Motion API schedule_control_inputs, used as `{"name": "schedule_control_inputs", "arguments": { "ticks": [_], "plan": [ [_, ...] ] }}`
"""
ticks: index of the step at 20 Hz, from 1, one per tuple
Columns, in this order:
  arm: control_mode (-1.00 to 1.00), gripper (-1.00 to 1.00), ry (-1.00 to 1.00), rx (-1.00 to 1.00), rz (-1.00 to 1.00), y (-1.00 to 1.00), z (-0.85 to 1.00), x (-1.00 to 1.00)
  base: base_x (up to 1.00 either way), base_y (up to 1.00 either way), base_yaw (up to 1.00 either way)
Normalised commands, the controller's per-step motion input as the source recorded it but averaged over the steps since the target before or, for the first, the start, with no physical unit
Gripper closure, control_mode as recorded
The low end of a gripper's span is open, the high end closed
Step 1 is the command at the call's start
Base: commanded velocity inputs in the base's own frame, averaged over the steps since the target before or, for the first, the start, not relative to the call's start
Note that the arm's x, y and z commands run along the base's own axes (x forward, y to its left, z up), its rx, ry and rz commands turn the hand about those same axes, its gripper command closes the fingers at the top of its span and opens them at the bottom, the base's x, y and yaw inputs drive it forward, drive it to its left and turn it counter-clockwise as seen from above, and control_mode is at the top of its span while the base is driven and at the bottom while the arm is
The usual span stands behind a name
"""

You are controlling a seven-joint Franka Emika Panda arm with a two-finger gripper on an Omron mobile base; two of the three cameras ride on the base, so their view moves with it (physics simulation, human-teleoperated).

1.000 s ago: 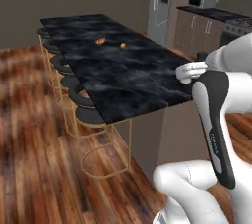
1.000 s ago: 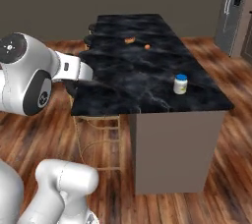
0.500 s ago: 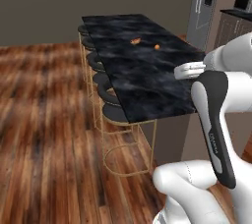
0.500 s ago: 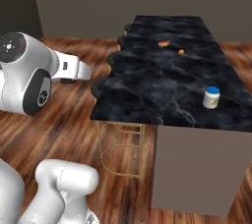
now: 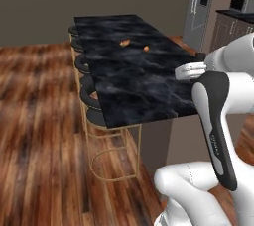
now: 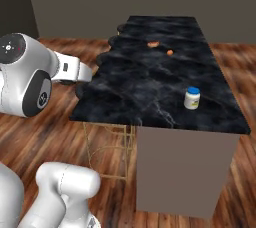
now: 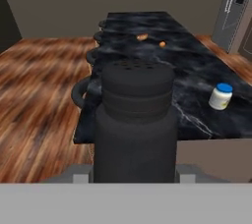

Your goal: Move the mayonnaise and shaker from the cabinet to the dining counter.

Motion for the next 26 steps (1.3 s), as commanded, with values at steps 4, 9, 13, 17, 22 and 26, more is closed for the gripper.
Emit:
{"name": "schedule_control_inputs", "arguments": {
  "ticks": [4,9,13,17,22,26],
  "plan": [
    [1.0,1.0,0.0,0.0,0.0,0.0,0.0,0.0,0.41,-0.08,0.0],
    [1.0,1.0,0.0,0.0,0.0,0.0,0.0,0.0,0.47,-0.01,0.0],
    [1.0,1.0,0.0,0.0,0.0,0.0,0.0,0.0,0.51,0.0,0.0],
    [1.0,1.0,0.0,0.0,0.0,0.0,0.0,0.0,0.58,0.0,0.0],
    [1.0,1.0,0.0,0.0,0.0,0.0,0.0,0.0,0.49,0.0,0.0],
    [1.0,1.0,0.0,0.0,0.0,0.0,0.0,0.0,0.44,0.0,0.0]
  ]
}}
